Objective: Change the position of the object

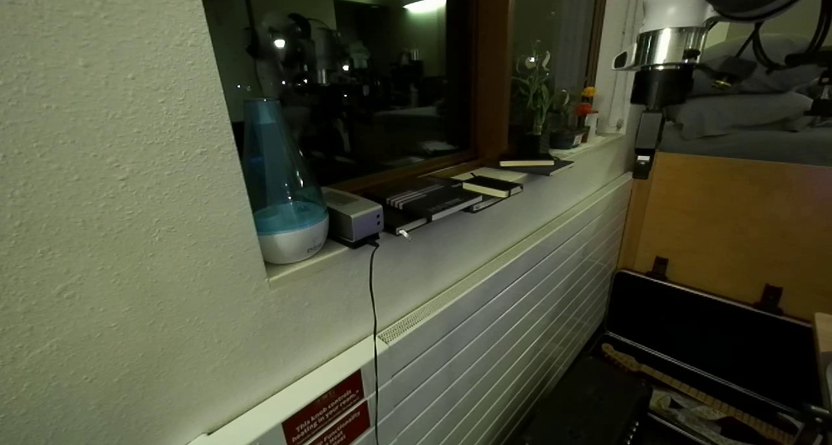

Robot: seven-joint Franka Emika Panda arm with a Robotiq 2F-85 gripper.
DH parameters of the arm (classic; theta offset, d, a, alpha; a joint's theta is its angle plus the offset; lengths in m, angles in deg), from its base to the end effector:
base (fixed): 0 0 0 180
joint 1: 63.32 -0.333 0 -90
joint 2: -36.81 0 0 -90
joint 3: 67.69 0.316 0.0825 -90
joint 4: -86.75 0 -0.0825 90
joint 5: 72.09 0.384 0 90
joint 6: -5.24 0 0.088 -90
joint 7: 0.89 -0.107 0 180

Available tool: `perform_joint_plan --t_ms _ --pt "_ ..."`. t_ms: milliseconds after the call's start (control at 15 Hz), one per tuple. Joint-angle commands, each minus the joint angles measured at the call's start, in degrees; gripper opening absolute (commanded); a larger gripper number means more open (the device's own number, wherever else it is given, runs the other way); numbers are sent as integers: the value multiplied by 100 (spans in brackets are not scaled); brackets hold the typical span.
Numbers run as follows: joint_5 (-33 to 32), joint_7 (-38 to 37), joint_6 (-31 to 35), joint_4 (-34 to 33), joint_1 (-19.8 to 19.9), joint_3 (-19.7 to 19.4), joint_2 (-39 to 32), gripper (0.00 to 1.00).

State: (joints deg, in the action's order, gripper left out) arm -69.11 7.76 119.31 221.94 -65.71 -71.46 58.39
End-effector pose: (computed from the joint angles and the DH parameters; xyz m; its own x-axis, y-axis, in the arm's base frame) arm 0.4343 -0.0086 0.4725 0.9938 0.1095 0.0170 0.1104 -0.9914 -0.0700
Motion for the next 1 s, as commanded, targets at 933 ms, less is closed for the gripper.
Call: perform_joint_plan --t_ms 933 --pt "-3559 -560 1519 -526 -253 1519 -1012 100"
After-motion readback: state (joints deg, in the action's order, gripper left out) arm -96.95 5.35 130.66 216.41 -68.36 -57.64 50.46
